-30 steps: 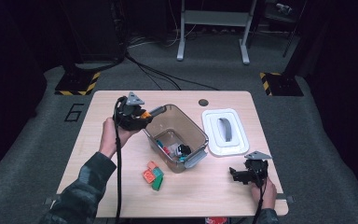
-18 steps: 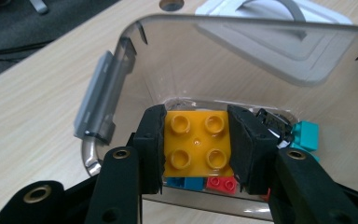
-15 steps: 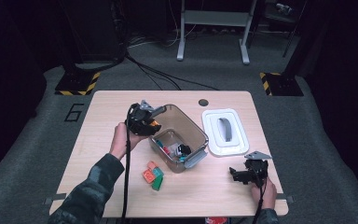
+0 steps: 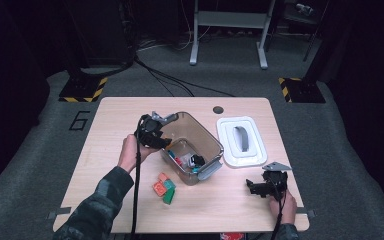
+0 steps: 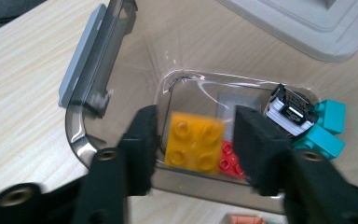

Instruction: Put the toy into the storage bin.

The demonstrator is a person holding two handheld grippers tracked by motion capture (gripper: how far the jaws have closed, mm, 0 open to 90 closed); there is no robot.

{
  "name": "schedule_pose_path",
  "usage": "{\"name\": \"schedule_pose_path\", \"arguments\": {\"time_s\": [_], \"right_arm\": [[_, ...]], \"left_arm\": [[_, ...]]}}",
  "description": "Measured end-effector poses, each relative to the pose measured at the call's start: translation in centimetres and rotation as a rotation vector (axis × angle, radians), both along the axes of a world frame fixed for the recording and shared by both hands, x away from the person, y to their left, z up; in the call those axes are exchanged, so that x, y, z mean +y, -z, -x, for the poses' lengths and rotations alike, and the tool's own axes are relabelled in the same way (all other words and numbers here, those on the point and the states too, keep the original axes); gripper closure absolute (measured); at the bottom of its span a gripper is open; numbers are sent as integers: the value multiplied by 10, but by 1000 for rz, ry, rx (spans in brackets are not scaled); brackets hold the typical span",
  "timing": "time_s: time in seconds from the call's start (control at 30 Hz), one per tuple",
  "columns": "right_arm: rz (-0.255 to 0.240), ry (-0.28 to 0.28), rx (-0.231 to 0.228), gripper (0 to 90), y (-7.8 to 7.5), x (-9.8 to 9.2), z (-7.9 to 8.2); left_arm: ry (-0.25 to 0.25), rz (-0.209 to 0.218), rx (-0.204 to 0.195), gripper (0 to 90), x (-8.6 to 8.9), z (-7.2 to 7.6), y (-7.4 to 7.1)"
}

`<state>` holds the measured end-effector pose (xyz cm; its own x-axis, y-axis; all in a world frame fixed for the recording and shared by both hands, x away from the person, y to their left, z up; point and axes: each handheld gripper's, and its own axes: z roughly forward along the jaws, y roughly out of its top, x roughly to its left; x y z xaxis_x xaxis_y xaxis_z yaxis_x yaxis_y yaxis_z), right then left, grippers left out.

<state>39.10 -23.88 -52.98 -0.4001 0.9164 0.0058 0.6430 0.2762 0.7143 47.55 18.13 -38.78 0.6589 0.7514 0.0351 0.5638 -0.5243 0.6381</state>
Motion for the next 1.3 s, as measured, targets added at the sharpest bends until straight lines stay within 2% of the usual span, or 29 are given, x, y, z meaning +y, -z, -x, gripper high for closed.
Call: {"name": "schedule_pose_path", "arguments": {"time_s": [0.1, 0.23, 0.37, 0.57, 0.63, 0.67, 0.77, 0.83, 0.9, 0.93, 1.0, 1.1, 1.13, 1.3], "right_arm": [[0, -1, 0, 0, 0, 0, 0], [0, 0, 1, 0, 0, 0, 0], [0, 0, 0, 0, 0, 0, 0], [0, 1, -1, 0, 0, 0, 0], [1, -2, -2, 0, 0, 0, 0], [1, -2, -2, 0, 0, 0, 0], [0, 1, -2, 0, 0, 0, 0], [1, -2, -1, 0, 0, 0, 0], [0, -1, 0, 0, 0, 0, 0], [0, 1, -2, 0, 0, 0, 0], [2, -2, -2, 0, 0, 0, 0], [2, -2, -2, 0, 0, 0, 0], [0, 1, -2, 0, 0, 0, 0], [1, -1, -1, 0, 0, 0, 0]], "left_arm": [[-14, 23, -13, 365, 3, 4, -1], [-16, 51, -51, 249, 13, 15, -10], [-12, 66, -77, 192, 21, 28, -15], [-16, 93, -97, 152, 33, 47, -8], [-20, 109, -100, 140, 38, 54, -3], [-20, 109, -100, 128, 38, 54, -3], [-21, 97, -82, 96, 47, 64, 10], [-28, 105, -81, 85, 49, 66, 14], [-39, 112, -65, 81, 57, 73, 25], [-39, 102, -60, 78, 61, 75, 30], [-58, 118, -39, 74, 66, 80, 41], [-64, 116, -27, 69, 69, 85, 53], [-72, 131, -20, 69, 68, 87, 58], [-79, 126, -4, 76, 66, 94, 73]]}}
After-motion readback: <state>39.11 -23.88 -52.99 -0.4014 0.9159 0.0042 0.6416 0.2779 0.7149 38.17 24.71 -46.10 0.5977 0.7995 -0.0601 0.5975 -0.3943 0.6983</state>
